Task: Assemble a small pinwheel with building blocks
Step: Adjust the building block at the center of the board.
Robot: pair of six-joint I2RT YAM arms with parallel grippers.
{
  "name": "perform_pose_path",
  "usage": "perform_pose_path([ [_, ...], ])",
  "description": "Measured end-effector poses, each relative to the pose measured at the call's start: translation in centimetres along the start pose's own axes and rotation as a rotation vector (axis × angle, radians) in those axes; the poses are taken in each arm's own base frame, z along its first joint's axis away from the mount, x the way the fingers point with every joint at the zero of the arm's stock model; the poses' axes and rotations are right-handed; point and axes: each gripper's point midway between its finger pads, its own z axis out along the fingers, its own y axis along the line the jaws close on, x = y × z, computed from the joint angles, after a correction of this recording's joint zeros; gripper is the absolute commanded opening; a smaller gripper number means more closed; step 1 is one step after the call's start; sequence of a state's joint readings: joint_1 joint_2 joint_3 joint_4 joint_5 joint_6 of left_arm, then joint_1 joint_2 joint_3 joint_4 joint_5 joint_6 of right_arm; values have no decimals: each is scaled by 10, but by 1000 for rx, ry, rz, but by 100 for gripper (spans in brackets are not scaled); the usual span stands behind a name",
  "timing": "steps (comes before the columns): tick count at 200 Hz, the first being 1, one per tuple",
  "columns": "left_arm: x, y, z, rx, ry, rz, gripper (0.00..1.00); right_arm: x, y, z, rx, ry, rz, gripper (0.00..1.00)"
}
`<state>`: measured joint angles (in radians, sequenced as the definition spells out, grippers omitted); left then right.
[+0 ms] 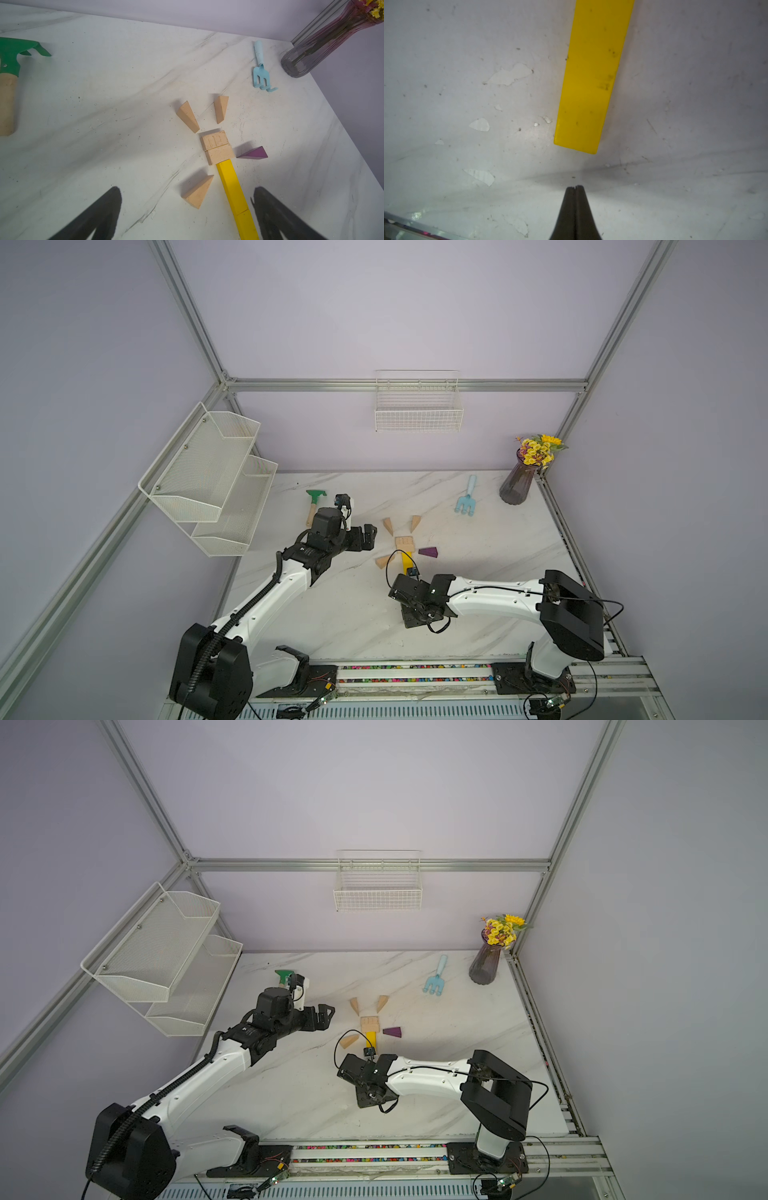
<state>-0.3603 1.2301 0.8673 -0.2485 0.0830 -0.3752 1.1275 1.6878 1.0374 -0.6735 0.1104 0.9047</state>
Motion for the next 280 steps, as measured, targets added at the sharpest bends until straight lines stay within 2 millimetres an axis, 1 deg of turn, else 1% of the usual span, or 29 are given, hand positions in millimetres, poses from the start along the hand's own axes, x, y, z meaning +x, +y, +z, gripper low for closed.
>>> perform_pose_path([
  [49,0,-1,0,7,2,0,100,-3,-1,3,7,-6,18,0],
  [76,0,-2,0,10,3,-1,100,-5,-5,8,23,-2,27,0],
  [102,1,-2,0,10,4,-1,100,-10,-8,9,29,-6,40,0],
  [172,3,-2,2,13,12,-2,100,-25,-2,5,2,-34,60,0],
  [280,3,-2,2,14,13,-8,100,-27,-2,7,2,-34,68,0],
])
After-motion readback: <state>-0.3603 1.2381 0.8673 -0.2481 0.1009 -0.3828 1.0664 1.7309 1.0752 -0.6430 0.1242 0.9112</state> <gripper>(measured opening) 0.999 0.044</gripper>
